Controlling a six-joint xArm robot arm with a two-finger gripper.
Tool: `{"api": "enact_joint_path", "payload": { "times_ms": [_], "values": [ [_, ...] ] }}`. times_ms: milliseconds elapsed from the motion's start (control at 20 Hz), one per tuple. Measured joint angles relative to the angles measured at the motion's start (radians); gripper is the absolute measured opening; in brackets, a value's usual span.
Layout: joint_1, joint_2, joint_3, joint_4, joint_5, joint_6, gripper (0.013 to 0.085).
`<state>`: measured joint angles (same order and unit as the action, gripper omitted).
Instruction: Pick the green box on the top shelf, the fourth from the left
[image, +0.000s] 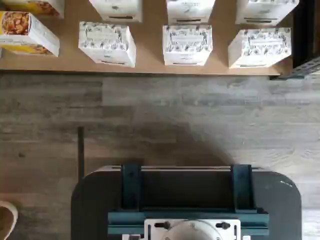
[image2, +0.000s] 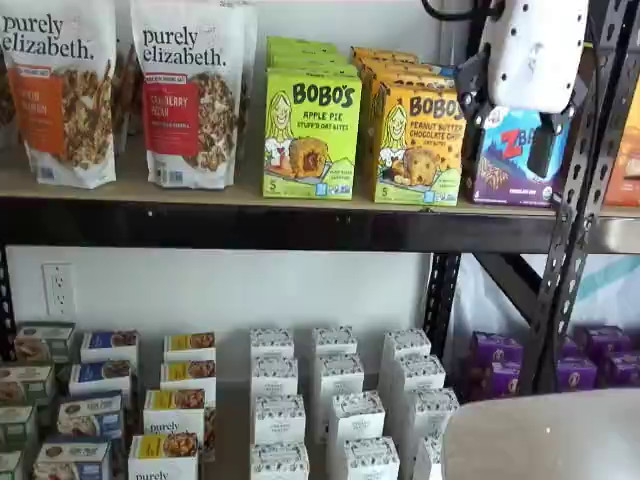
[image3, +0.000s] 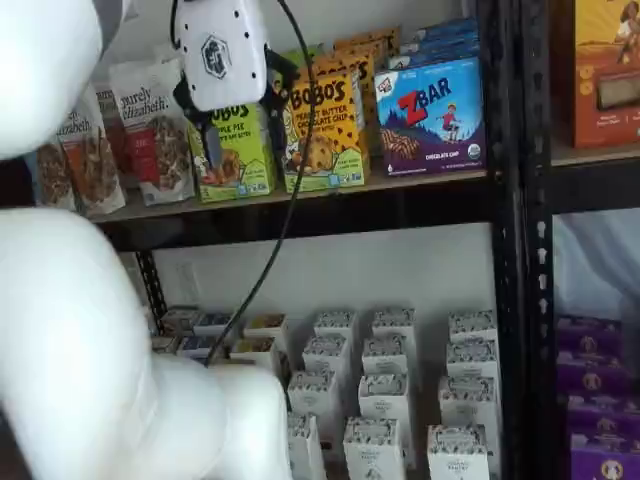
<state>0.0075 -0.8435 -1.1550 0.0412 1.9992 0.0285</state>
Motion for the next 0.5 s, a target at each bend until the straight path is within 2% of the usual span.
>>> {"api": "enact_joint_path", "payload": {
  "times_ms": [100,150,500],
  "values": [
    [-0.061,-0.068,0.061,0.066,-0.11,-0.039,0.085],
    [-0.07,-0.07,0.065,0.079,-0.119,-0.046,0.085],
    [-0.07,-0.069,0.063,0.083,-0.118,-0.046,0.085]
  ]
}}
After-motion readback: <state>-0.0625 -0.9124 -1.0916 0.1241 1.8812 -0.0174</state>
